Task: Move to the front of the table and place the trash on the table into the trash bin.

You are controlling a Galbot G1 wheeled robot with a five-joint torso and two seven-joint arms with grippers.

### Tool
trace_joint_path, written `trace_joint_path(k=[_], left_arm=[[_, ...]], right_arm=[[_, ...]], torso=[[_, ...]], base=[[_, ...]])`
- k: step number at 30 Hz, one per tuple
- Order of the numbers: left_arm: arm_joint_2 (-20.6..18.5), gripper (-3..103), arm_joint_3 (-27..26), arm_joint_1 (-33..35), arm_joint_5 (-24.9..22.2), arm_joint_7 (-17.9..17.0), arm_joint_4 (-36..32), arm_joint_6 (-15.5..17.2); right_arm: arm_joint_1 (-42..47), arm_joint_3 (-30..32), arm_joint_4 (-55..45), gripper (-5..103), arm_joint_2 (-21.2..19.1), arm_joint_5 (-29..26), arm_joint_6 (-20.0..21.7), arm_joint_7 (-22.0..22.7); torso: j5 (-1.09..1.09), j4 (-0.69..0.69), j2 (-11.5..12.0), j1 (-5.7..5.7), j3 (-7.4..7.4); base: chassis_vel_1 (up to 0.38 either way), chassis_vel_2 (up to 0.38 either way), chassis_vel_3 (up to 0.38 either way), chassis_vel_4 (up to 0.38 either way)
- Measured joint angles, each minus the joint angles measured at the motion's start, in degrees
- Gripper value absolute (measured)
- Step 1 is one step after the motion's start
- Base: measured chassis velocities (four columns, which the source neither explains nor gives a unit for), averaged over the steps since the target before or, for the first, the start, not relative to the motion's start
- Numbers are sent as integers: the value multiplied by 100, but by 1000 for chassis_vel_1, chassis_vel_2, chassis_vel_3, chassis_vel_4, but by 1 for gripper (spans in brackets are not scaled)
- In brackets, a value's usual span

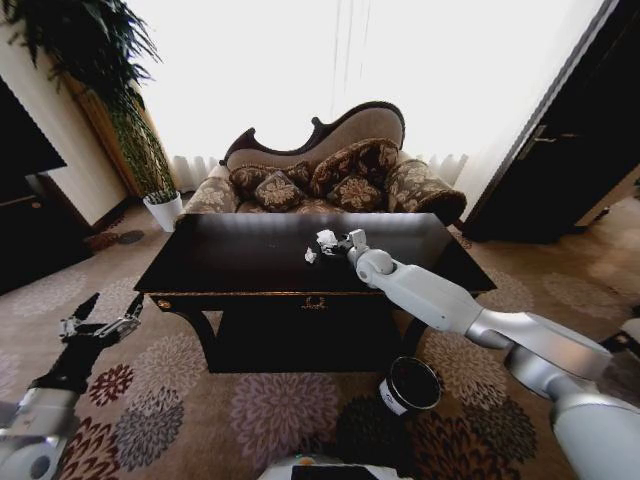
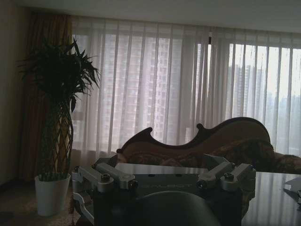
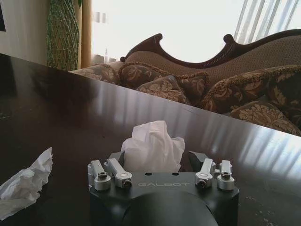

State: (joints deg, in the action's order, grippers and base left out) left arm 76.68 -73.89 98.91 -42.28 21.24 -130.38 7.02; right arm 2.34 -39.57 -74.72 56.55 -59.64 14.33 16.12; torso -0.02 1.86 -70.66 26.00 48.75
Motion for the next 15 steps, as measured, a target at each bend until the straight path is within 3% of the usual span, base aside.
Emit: trace_joint_path(k=[7,8,10,12,15], left_arm=[[56,100,-2,37,6,6,-68,-9],[56,100,-2,37,6,6,-68,-9],[70,100,-2,46,12,7,-87,-9],[75,100,-1,48,15,7,-95,-9],[100,100,6,63,32,7,-119,-10]], right_arm=[[44,25,-73,46,-55,-4,-50,-82],[44,25,-73,46,-55,-4,-50,-82],[56,45,-95,35,-83,-7,-60,-105],[65,54,-106,35,-94,-8,-64,-114],[113,124,-196,19,-148,-33,-86,-135]], torso=[[0,0,0,0,0],[0,0,0,0,0],[0,0,0,0,0],[0,0,0,0,0],[0,0,0,0,1]], base=[[0,0,0,0],[0,0,0,0],[0,0,0,0],[0,0,0,0],[0,0,0,0]])
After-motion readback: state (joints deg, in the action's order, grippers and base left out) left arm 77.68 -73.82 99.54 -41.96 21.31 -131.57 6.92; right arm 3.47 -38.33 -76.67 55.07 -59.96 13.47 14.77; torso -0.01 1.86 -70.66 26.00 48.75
